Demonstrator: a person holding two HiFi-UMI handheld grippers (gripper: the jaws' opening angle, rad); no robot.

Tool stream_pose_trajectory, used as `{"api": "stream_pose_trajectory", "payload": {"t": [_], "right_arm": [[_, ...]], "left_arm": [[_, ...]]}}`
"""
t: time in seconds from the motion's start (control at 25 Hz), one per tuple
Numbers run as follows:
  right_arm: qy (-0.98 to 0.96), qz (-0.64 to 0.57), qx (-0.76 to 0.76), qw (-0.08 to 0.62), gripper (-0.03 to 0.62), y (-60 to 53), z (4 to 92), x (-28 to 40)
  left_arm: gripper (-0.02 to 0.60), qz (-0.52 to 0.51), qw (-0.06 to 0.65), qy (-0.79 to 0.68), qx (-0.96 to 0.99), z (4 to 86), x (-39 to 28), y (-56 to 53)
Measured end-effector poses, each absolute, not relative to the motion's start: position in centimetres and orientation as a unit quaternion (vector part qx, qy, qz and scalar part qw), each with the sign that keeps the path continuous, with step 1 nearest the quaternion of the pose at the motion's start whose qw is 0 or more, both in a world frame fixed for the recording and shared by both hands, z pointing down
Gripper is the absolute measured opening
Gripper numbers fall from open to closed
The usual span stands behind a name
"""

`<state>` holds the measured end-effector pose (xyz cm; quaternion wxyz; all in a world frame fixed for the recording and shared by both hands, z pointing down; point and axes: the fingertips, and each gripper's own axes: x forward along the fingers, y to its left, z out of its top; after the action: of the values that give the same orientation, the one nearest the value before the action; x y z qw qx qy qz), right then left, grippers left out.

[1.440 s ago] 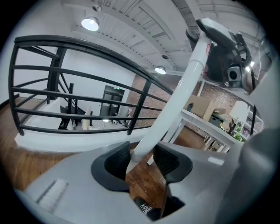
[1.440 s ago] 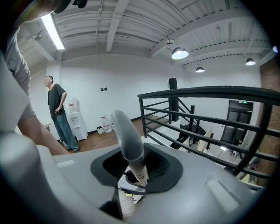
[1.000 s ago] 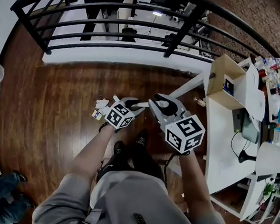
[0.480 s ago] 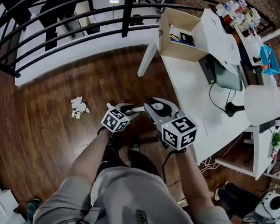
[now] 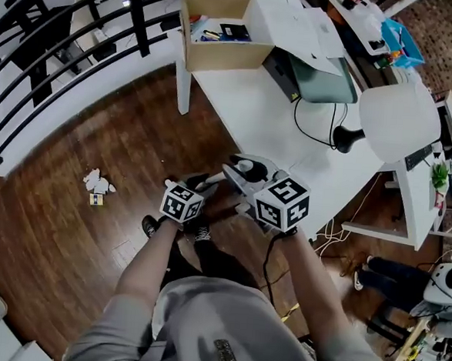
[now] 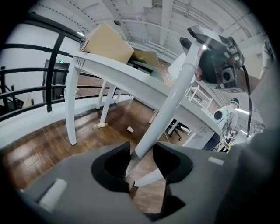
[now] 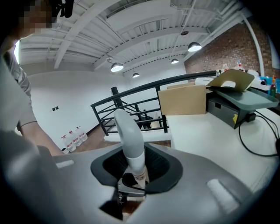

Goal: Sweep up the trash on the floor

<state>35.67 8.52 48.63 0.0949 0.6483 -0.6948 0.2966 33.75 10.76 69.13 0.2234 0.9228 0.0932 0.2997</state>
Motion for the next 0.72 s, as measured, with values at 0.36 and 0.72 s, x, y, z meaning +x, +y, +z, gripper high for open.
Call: {"api": "stream_pose_trajectory", "payload": {"t": [0.36,0.72], "right_arm": [[-0.638,0.255,0.715,0.129,0.133,10.5,48.9,41.9],[-0.605,0.251,0.749,0.1,0.143,14.7,47.5,44.4]], "left_arm": [[0.164,0.311,0.218,0.085,0.921,70.3,38.2,11.1],[0.169,0.312,0.227,0.073,0.92,70.9,40.5,10.8]]}}
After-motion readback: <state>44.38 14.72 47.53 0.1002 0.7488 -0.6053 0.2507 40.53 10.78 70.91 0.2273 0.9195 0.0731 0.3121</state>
